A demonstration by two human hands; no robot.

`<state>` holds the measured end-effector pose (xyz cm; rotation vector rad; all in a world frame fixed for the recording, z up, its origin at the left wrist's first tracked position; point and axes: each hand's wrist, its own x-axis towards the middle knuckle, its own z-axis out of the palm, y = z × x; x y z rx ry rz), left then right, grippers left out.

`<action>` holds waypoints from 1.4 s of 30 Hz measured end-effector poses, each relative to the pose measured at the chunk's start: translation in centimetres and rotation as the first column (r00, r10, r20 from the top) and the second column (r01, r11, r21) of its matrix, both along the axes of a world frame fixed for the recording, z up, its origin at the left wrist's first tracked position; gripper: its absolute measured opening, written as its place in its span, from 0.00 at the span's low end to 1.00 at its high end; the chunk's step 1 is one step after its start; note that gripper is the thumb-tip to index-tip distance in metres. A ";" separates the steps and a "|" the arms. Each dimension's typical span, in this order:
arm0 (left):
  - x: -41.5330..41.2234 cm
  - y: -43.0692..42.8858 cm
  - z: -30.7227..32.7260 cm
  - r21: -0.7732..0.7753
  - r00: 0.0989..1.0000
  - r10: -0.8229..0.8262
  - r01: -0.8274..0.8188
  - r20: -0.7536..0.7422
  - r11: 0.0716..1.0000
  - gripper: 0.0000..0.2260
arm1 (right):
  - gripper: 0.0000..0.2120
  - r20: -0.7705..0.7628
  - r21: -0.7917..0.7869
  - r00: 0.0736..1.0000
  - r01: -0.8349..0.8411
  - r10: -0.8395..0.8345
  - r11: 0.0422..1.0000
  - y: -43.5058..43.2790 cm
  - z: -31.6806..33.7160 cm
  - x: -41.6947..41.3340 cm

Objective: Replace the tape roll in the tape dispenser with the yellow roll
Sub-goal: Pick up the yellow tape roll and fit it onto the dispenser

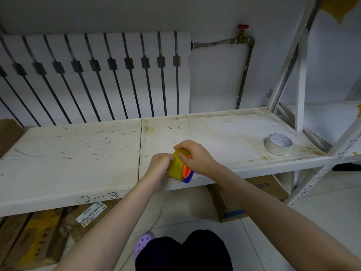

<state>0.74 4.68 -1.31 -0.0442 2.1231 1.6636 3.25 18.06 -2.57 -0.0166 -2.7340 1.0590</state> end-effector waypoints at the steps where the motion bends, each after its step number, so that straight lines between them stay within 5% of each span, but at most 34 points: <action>1: -0.1 0.2 0.1 0.010 0.999 0.023 -0.024 0.033 1.000 0.04 | 0.17 0.006 0.009 1.000 -0.010 0.010 1.000 0.0 -0.2 0.2; 8: -0.5 1.2 -0.5 -0.009 0.993 0.052 -0.052 0.104 0.999 0.04 | 0.36 0.106 0.116 0.993 -0.059 0.046 0.992 0.9 -1.3 1.5; 21: -0.6 1.9 0.5 0.017 0.986 -0.018 0.015 0.165 1.000 0.07 | 0.37 0.134 0.088 0.991 -0.022 0.010 0.996 0.7 -1.1 1.3; 30: 0.7 -0.4 -2.1 0.106 0.998 -0.036 0.042 -0.060 0.993 0.02 | 0.36 0.137 0.039 0.991 -0.013 0.008 0.999 0.7 -0.8 1.1; 35: 1.2 -1.3 -4.0 0.022 0.977 -0.142 0.147 -0.159 0.989 0.11 | 0.34 0.222 -0.128 0.975 0.030 -0.001 0.991 1.4 -0.6 1.0; 39: 0.8 -1.3 -2.8 0.032 0.973 -0.138 0.147 -0.187 0.989 0.09 | 0.27 0.346 -0.325 0.938 0.097 0.023 0.941 1.9 -0.4 1.0; 42: 0.4 -1.0 -2.7 0.041 0.987 -0.084 0.090 -0.138 0.995 0.08 | 0.30 0.273 -0.170 0.962 0.081 -0.032 0.982 1.3 -1.0 1.5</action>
